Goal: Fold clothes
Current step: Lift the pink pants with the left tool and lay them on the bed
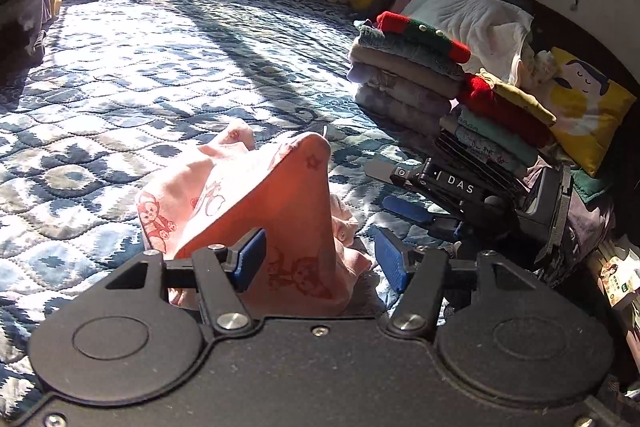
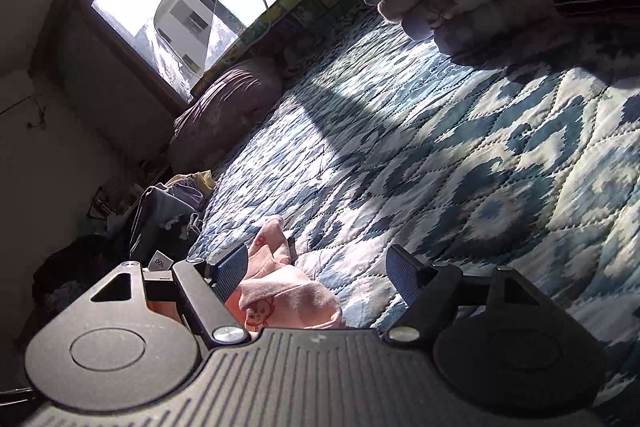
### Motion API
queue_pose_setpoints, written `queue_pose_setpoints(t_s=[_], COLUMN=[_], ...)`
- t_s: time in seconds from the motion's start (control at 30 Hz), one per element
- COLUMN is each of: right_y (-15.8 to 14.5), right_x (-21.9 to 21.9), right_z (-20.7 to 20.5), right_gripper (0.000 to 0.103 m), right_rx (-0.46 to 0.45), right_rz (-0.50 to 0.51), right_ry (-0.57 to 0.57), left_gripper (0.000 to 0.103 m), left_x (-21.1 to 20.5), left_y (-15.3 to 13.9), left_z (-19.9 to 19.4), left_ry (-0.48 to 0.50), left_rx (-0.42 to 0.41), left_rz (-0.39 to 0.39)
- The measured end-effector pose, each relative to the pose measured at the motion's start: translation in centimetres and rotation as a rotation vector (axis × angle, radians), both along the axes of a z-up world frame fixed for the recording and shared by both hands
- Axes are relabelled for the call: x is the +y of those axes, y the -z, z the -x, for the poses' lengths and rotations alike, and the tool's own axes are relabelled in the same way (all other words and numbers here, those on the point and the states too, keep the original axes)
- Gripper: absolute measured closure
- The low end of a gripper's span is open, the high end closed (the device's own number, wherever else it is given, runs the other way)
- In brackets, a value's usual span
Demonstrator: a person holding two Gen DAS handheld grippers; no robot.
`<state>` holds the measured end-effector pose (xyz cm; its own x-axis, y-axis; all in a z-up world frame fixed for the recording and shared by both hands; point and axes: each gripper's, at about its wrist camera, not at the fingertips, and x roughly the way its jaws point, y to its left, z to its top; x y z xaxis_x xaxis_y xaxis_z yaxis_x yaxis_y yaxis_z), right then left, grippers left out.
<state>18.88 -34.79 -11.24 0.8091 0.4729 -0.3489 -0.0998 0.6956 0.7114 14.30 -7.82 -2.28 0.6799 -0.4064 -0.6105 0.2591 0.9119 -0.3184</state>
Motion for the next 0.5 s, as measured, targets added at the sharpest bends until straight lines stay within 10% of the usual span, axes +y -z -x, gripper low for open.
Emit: queue_pose_setpoints(t_s=[0.13, 0.17, 0.23, 0.5], right_y=[0.7, 0.9, 1.2, 1.0], right_x=[0.2, 0.3, 0.3, 0.8], right_z=[-0.7, -0.9, -1.2, -1.4], right_gripper=[0.026, 0.026, 0.026, 0.021], right_rx=[0.037, 0.047, 0.064, 0.080], right_rz=[-0.036, -0.049, -0.066, -0.071], right_ry=[-0.020, -0.027, -0.040, -0.113], left_gripper=[0.052, 0.080, 0.100, 0.102], left_x=[-2.0, -2.2, -1.7, 4.7], left_y=[0.4, 0.9, 1.7, 2.7], left_z=[-2.3, -2.8, -2.7, 4.8], left_ry=[-0.074, -0.096, -0.111, -0.069], left_rx=[0.026, 0.040, 0.058, 0.025], left_rz=[-0.001, -0.019, -0.030, -0.006])
